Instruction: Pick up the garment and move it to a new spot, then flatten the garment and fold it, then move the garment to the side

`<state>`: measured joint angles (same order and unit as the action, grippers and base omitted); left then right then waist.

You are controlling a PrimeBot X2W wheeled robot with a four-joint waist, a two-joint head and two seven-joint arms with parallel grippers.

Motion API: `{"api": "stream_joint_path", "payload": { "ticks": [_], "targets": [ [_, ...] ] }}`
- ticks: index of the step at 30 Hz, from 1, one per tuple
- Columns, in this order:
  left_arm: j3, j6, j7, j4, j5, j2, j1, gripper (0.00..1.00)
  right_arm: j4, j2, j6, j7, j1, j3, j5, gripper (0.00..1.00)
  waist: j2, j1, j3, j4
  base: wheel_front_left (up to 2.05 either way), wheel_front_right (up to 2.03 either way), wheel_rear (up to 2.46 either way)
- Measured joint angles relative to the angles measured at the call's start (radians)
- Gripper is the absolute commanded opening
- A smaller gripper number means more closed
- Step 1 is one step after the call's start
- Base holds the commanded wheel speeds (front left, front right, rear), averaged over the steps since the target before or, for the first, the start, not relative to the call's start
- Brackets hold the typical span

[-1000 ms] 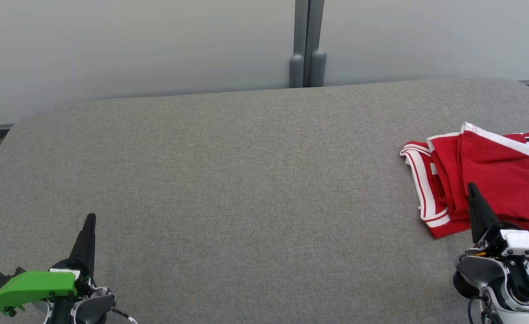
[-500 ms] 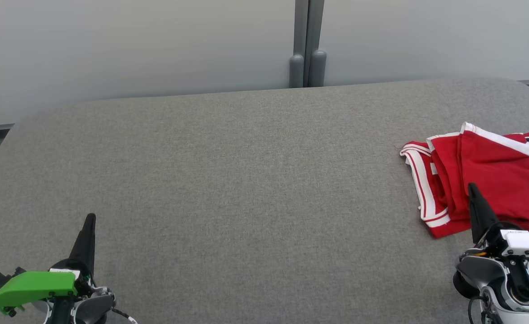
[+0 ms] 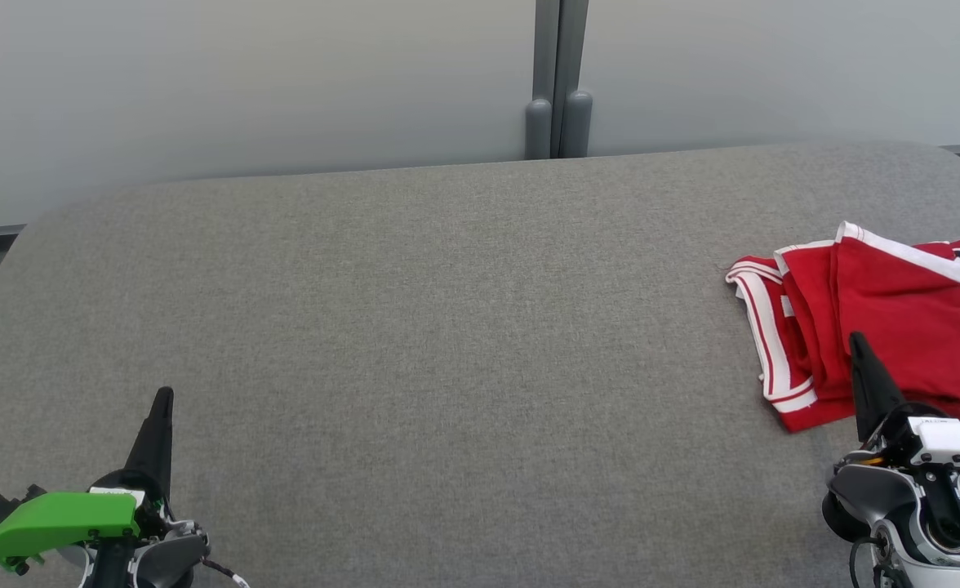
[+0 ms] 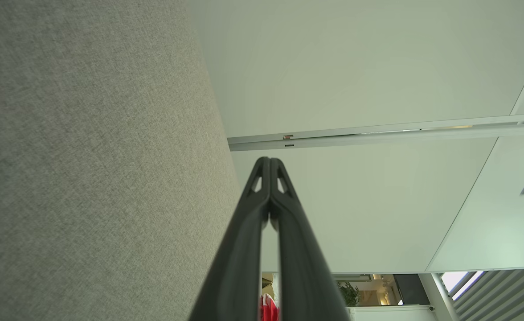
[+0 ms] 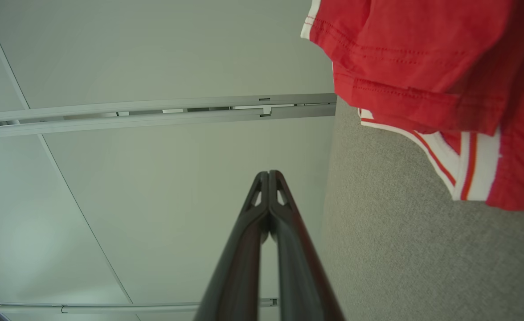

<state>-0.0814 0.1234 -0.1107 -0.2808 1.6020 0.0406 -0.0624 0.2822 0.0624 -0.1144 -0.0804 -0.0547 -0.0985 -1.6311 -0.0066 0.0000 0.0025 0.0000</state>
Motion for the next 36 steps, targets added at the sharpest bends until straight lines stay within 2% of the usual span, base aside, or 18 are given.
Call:
{"api": "stream_joint_path", "payload": {
  "ticks": [36],
  "targets": [
    [0.000,0.000,0.000,0.002,0.000,0.000,0.000,0.00,0.001,-0.001,-0.008,-0.001,0.000,-0.002,0.000,0.00,0.0000,0.0000,0.000,0.000,0.00,0.00,0.00]
  ]
}}
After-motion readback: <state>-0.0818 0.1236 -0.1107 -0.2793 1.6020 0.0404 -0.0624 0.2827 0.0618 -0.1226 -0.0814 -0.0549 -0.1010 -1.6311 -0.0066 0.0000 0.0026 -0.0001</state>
